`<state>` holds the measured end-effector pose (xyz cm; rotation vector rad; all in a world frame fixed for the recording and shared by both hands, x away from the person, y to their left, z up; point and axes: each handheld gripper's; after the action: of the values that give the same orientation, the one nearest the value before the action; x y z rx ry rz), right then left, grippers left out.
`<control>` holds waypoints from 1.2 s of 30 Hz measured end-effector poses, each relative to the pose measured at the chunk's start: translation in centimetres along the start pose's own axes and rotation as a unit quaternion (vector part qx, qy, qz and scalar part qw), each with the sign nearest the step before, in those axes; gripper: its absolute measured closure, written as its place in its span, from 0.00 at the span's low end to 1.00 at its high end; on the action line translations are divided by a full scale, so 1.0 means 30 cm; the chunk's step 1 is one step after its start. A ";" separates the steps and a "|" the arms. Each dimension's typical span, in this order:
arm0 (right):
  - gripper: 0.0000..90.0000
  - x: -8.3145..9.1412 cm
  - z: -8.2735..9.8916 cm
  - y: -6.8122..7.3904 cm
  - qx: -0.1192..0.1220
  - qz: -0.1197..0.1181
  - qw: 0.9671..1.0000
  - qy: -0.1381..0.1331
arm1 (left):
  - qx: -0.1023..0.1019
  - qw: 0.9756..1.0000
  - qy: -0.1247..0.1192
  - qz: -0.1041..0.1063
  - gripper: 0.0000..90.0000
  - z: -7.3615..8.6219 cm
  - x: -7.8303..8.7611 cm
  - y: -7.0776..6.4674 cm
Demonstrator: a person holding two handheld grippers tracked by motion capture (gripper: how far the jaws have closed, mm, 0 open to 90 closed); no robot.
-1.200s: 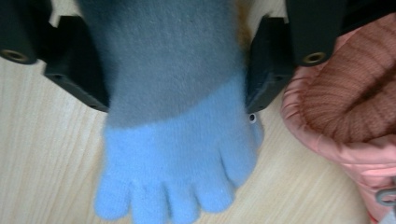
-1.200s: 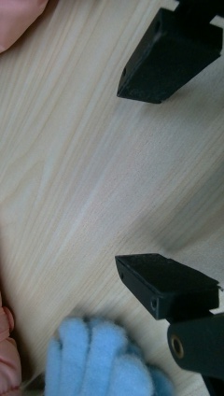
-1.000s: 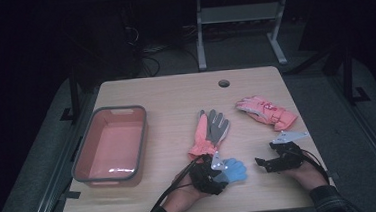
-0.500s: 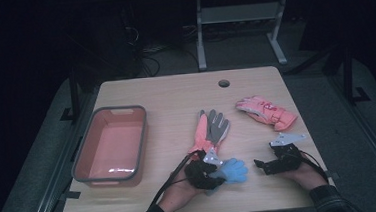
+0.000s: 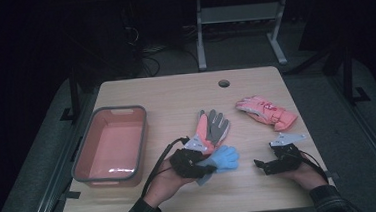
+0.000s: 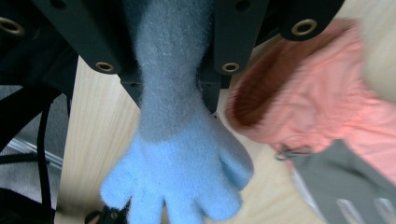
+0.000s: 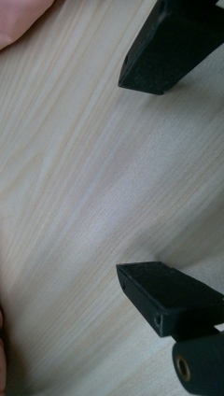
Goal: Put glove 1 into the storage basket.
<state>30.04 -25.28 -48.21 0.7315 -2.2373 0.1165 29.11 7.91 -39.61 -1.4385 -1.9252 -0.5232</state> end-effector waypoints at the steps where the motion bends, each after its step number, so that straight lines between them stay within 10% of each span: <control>1: 0.10 0.000 0.000 0.000 0.000 0.000 1.000 0.000 | -0.002 1.000 0.000 -0.003 0.80 -0.001 0.015 0.009; 19: 0.10 0.001 0.000 0.000 -0.001 0.000 1.000 0.001 | 0.056 0.995 -0.030 -0.075 0.81 0.048 0.262 0.187; 36: 0.10 0.000 0.000 0.001 -0.002 0.000 1.000 0.001 | 0.101 0.982 -0.024 -0.160 0.81 0.164 0.461 0.355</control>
<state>30.01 -25.25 -48.20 0.7288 -2.2350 0.1121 35.53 23.89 -33.92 -1.0278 -2.1954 -0.4239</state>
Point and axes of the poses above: each handheld gripper's, and its own axes: x roughly backward along the jaws, z roughly out of its underside, y roughly to its left, and after that the axes turned 8 degrees about -x, right-handed
